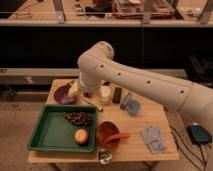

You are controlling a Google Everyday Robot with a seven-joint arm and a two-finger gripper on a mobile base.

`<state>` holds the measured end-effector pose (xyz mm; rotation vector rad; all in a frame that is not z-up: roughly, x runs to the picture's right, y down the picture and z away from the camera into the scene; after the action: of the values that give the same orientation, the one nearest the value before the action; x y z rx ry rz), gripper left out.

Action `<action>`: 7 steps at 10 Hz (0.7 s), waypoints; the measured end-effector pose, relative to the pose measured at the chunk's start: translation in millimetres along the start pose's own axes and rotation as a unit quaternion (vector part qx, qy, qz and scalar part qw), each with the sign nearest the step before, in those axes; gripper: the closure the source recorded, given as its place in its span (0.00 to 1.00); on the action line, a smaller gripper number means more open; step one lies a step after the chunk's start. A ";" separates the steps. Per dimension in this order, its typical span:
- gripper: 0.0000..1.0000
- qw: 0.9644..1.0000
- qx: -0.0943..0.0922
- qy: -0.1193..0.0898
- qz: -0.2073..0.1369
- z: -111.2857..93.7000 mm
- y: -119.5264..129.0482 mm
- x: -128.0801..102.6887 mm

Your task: Place grapes in paper cup

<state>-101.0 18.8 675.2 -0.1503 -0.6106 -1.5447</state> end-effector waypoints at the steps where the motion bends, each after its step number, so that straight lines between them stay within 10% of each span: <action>1: 0.20 1.000 0.001 -0.007 -0.011 15.9 -12.7 0.0; 7: 0.20 0.998 -0.023 -0.048 -0.024 120.8 -21.4 -12.0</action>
<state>-153.4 84.0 765.6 -0.2488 -0.6589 -1.6049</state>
